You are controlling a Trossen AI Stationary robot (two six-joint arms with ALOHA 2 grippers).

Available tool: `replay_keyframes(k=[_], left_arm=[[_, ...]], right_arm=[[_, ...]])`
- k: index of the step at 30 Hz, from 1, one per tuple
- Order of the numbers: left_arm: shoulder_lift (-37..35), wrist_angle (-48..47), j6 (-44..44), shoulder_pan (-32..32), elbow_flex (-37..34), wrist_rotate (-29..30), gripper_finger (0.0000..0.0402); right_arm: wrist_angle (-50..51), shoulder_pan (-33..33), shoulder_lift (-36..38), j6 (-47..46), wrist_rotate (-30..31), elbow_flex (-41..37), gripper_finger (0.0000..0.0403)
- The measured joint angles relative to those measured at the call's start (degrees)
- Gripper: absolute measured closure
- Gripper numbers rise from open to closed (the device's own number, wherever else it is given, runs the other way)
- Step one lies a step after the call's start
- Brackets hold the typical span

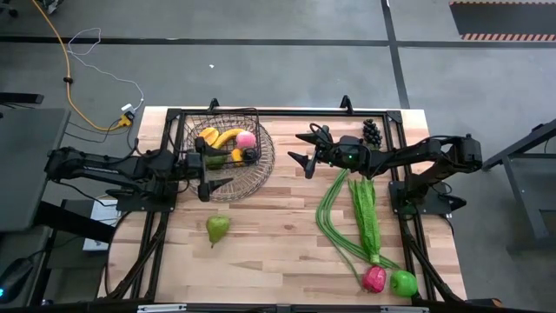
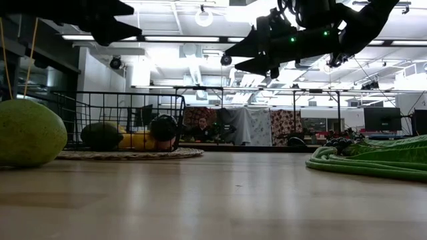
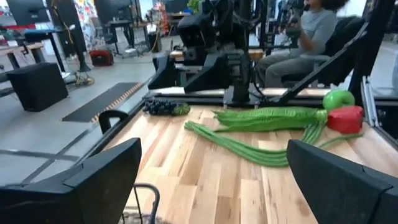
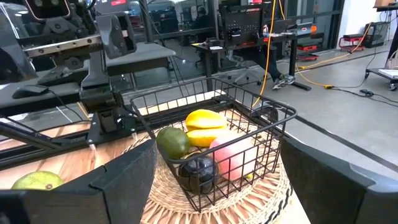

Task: Build produce basket
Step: Put the green pear into the wire basket

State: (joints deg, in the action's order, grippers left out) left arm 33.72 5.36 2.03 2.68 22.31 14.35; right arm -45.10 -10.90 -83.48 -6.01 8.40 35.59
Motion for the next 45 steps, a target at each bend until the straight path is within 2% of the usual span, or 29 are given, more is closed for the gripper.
replay_keyframes(k=[3,7,9,12,16,24,29,36,45], left_arm=[[0.47,-0.67,-5.30,0.00,0.00,-2.34,0.0014],[3.41,0.35,-14.38,-1.57,0.07,-10.80,0.0014],[6.10,-2.95,-18.04,-4.23,0.74,-12.67,0.0014],[10.73,-12.90,-22.19,-9.42,2.79,-10.10,0.0014],[16.94,-22.75,-23.36,-17.22,5.28,-6.11,0.0014],[26.52,-28.24,-24.30,-27.07,6.25,-0.69,0.0014],[30.24,-28.75,-24.43,-28.87,6.23,-0.04,0.0014],[34.76,-30.47,-26.75,-28.96,6.23,-3.89,0.0014],[38.07,-31.28,-29.90,-28.89,6.23,-4.09,0.0023]], right_arm=[[0.00,0.00,0.00,-0.21,-0.01,0.00,0.0071],[0.02,0.00,0.00,-1.38,-0.02,0.00,0.0071],[0.04,0.00,0.00,-1.49,-0.02,0.00,0.0071],[0.05,0.00,0.00,-1.48,-0.02,0.00,0.0071],[0.28,0.00,0.00,-1.50,-0.02,0.00,0.0071],[0.78,0.00,0.00,-1.48,-0.02,0.00,0.0071],[1.30,0.00,0.00,-1.48,-0.02,0.00,0.0071],[1.33,0.00,0.00,-1.48,-0.02,0.00,0.0071],[1.57,0.00,0.00,-1.48,-0.01,0.00,0.0071]])
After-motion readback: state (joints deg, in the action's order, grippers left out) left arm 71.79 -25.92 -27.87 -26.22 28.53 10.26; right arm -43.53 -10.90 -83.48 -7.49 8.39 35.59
